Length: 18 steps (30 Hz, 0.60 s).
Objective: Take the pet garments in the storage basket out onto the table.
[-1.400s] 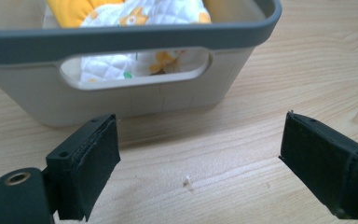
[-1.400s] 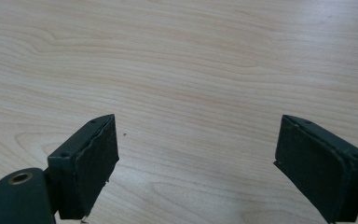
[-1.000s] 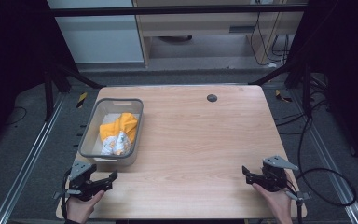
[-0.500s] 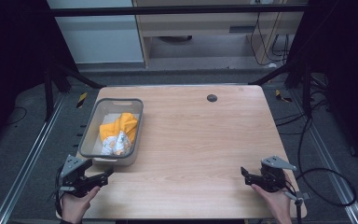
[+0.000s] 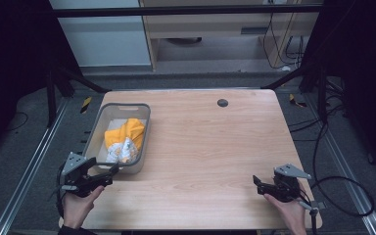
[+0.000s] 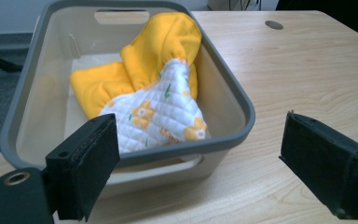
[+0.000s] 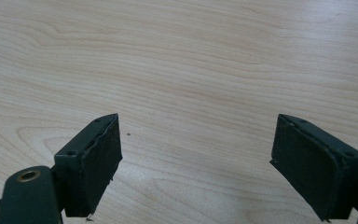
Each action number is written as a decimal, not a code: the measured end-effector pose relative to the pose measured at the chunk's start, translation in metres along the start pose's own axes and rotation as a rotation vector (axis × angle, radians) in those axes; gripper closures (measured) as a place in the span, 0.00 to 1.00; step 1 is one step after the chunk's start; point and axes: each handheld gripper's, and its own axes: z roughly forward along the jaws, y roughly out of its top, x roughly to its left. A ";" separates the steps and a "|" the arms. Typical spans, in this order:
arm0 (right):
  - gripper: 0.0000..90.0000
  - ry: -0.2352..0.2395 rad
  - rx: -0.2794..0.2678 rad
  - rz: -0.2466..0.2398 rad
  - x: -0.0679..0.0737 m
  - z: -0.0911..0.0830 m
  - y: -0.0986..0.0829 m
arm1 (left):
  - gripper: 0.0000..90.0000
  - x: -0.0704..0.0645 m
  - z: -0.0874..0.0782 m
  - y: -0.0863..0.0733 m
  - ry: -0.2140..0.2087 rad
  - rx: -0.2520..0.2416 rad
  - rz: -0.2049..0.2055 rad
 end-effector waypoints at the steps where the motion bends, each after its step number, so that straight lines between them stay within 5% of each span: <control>1: 0.17 0.000 0.000 -0.001 0.000 0.000 0.000 | 0.12 0.001 0.000 0.002 -0.001 -0.002 0.006; 12: 0.17 0.001 0.004 -0.005 0.000 0.001 0.000 | 0.12 0.012 0.006 0.025 -0.002 -0.013 -0.002; 18: 0.18 0.008 0.008 -0.007 0.000 0.001 0.000 | 0.13 0.017 0.016 0.036 0.012 0.025 0.006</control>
